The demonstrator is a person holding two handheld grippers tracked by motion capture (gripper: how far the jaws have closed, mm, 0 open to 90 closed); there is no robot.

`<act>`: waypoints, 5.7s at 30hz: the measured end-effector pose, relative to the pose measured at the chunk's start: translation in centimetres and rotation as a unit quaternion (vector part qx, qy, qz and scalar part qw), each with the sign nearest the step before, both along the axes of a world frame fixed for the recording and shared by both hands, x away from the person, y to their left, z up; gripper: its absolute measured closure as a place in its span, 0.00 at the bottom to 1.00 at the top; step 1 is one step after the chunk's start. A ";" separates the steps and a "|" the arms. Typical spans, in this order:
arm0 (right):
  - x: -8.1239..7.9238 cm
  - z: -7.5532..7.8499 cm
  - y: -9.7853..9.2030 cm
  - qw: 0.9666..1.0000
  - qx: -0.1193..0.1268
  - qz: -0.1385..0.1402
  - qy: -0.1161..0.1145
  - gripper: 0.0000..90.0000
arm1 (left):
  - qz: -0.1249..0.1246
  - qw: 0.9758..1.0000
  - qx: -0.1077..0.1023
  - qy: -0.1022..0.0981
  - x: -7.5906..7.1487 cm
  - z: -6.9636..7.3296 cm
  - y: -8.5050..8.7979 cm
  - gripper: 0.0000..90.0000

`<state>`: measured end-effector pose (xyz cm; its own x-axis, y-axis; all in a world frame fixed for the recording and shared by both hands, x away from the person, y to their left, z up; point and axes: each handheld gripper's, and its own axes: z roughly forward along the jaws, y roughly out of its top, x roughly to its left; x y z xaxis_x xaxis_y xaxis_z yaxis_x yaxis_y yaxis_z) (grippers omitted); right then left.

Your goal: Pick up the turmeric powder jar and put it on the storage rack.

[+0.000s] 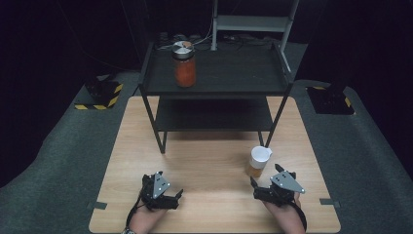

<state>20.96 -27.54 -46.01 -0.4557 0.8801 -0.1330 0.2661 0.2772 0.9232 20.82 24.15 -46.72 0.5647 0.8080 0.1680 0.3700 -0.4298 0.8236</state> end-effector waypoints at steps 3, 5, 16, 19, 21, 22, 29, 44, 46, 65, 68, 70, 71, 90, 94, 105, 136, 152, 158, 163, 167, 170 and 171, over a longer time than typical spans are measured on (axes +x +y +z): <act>0.5 0.0 0.1 1.000 0.001 0.000 0.005 0.01 | -0.002 1.000 0.000 0.000 0.0 0.0 0.1 0.01; 0.7 -0.1 0.2 1.000 0.004 -0.002 0.007 0.02 | -0.002 1.000 0.000 0.000 0.0 0.0 0.1 0.01; 2.1 -0.6 0.3 1.000 0.016 0.008 0.017 0.09 | -0.003 1.000 -0.004 0.000 -0.1 0.0 0.2 0.01; 2.5 -0.7 0.2 0.999 0.030 0.007 0.015 0.16 | -0.003 1.000 -0.003 0.000 0.0 0.0 0.2 0.01; 2.7 -0.8 0.2 0.999 0.035 0.005 0.009 0.19 | -0.003 1.000 -0.004 0.001 0.0 0.0 0.2 0.01; 2.7 -0.8 0.2 0.999 0.038 0.005 0.009 0.21 | -0.003 1.000 -0.003 0.002 0.0 0.0 0.2 0.01; 3.4 -1.2 0.1 0.998 0.056 0.001 0.008 0.29 | -0.003 1.000 -0.008 0.004 0.0 0.0 0.4 0.01; 3.6 -2.1 0.3 0.996 0.092 -0.009 -0.003 0.32 | -0.009 1.000 -0.005 0.007 0.2 0.1 0.5 0.01; 3.6 -2.1 0.2 0.995 0.094 -0.010 -0.002 0.33 | -0.011 1.000 -0.007 0.008 0.2 0.1 0.5 0.01; 2.5 -0.8 0.6 0.995 0.093 0.017 -0.025 0.33 | -0.014 1.000 -0.011 0.010 0.4 0.1 0.8 0.01; 2.2 -0.5 0.4 0.995 0.096 0.020 -0.027 0.33 | -0.014 1.000 -0.008 0.010 0.4 0.1 0.7 0.01; 1.9 -0.3 0.2 0.995 0.097 0.022 -0.030 0.33 | -0.014 1.000 -0.005 0.009 0.3 0.1 0.6 0.01; 1.7 -0.1 0.1 0.994 0.099 0.025 -0.032 0.33 | -0.015 1.000 -0.004 0.007 0.3 0.1 0.5 0.01; -1.1 2.0 -0.6 0.990 0.120 0.045 -0.063 0.33 | -0.015 1.000 -0.002 0.007 0.3 0.1 0.5 0.01; -1.7 2.7 -0.7 0.987 0.127 0.052 -0.078 0.33 | -0.014 1.000 0.000 0.009 0.3 0.2 0.4 0.01; -2.5 5.4 -0.5 0.981 0.138 0.075 -0.111 0.33 | -0.014 1.000 0.001 0.010 0.3 0.2 0.4 0.01; -1.1 12.7 0.8 0.969 0.144 0.085 -0.180 0.33 | -0.016 1.000 0.000 0.012 0.4 0.2 0.4 0.01; 0.9 15.2 1.7 0.965 0.158 0.082 -0.192 0.34 | -0.018 1.000 -0.001 0.014 0.5 0.3 0.6 0.01; 1.8 16.1 2.1 0.964 0.159 0.077 -0.196 0.33 | -0.019 1.000 0.002 0.013 0.5 0.3 0.5 0.01; 2.5 16.9 2.2 0.965 0.159 0.077 -0.193 0.33 | -0.021 1.000 0.000 0.015 0.6 0.3 0.5 0.01; 3.0 17.7 2.5 0.966 0.156 0.074 -0.194 0.33 | -0.021 1.000 -0.002 0.017 0.6 0.3 0.6 0.01; 3.3 18.2 2.7 0.965 0.156 0.072 -0.197 0.33 | -0.021 1.000 -0.001 0.017 0.7 0.3 0.5 0.01; 3.6 18.5 2.8 0.965 0.156 0.072 -0.199 0.33 | -0.021 1.000 0.000 0.017 0.7 0.3 0.5 0.01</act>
<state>24.52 -24.78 -27.54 -0.5438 0.8370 -0.0607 -0.1465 -0.0235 0.9889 21.48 24.68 -46.41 0.6036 0.7836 0.1471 0.3799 -0.4449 0.8110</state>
